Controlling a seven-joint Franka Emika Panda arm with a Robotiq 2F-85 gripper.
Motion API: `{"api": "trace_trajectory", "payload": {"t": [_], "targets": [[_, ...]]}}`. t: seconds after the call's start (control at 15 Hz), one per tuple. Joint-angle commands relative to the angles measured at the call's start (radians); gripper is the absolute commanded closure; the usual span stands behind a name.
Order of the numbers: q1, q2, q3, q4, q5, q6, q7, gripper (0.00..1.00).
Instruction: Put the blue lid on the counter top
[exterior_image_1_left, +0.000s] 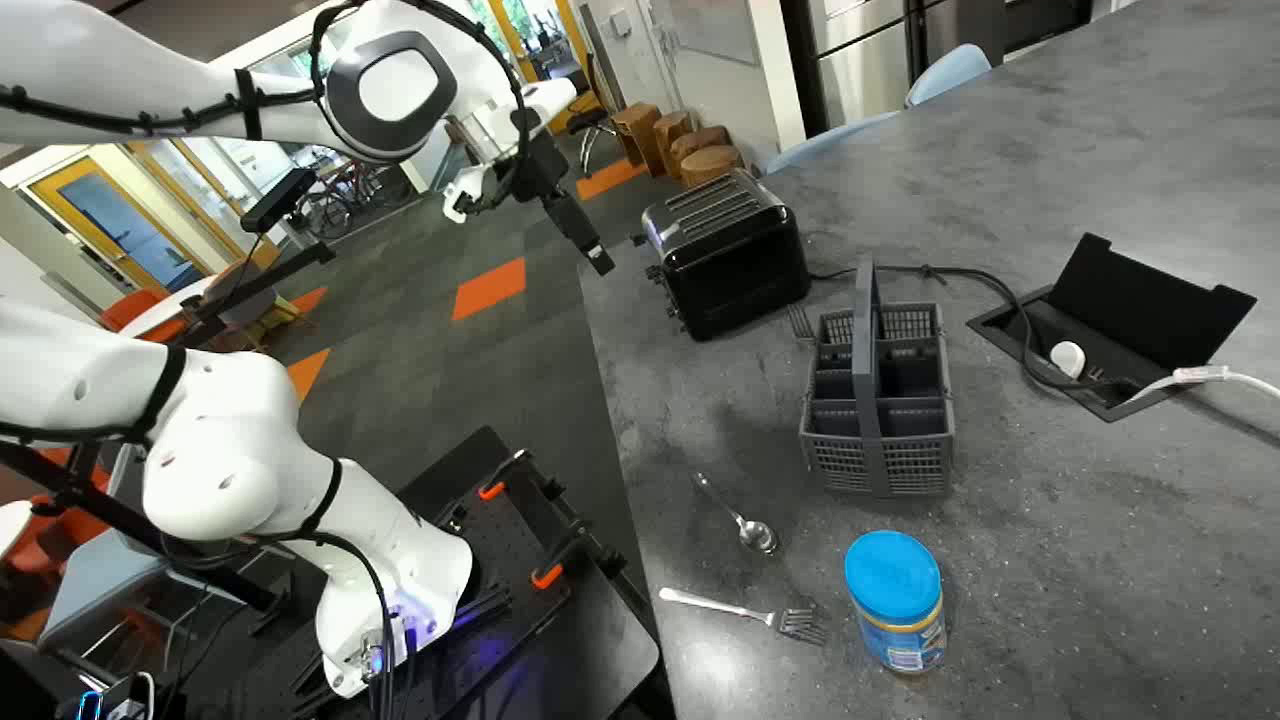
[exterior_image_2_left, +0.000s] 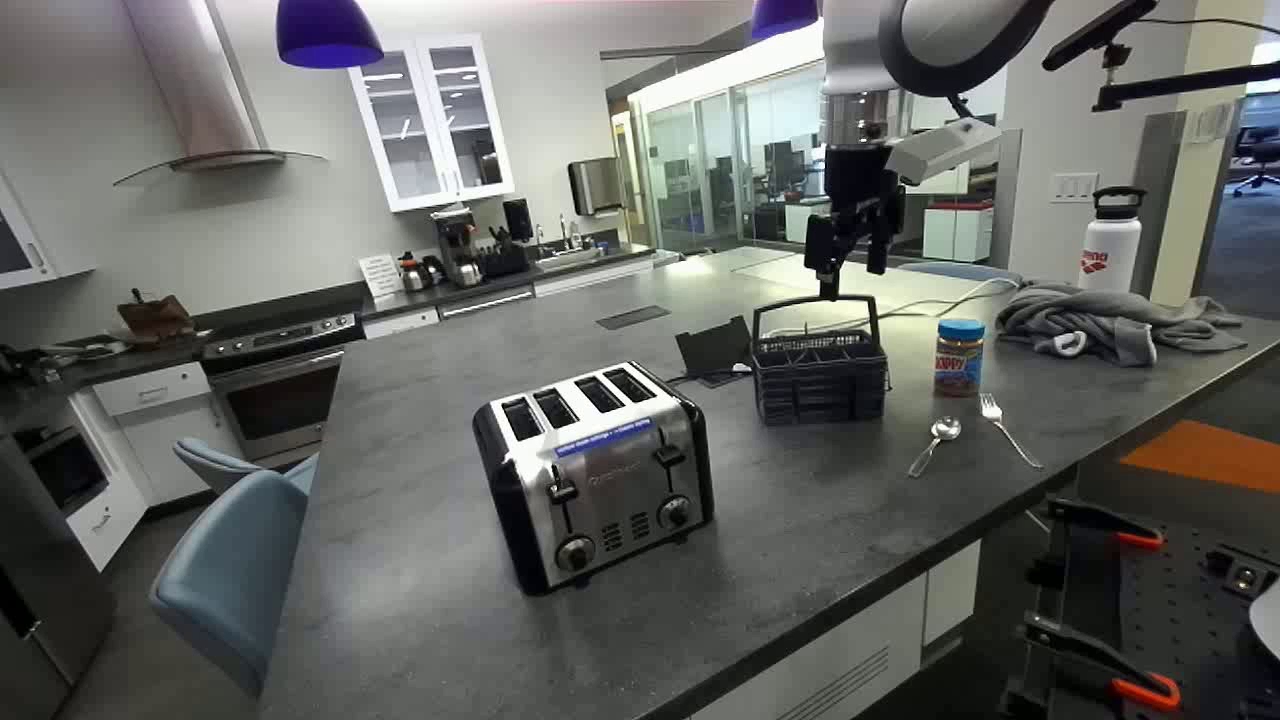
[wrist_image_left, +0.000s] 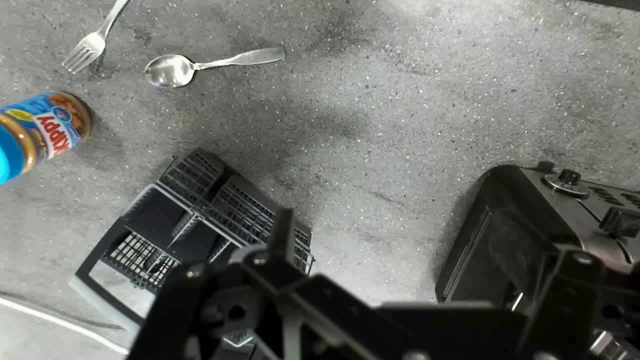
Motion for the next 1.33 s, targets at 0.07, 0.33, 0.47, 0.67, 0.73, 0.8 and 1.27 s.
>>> {"api": "trace_trajectory", "payload": {"t": [0.07,0.33,0.47,0.67,0.73,0.8,1.27], "targets": [[0.01,0.0,-0.009,0.002,-0.004,-0.003,0.003,0.0],[0.01,0.001,-0.009,0.002,-0.004,-0.003,0.003,0.0],[0.01,0.001,-0.009,0.002,-0.004,-0.003,0.003,0.0],[-0.02,0.007,-0.031,0.005,-0.015,0.026,0.023,0.0],[-0.039,0.015,-0.045,0.011,-0.022,0.039,0.038,0.0],[-0.064,0.024,-0.068,0.019,-0.024,0.051,0.05,0.0],[-0.193,0.172,-0.291,0.134,0.069,0.103,-0.001,0.0]]}}
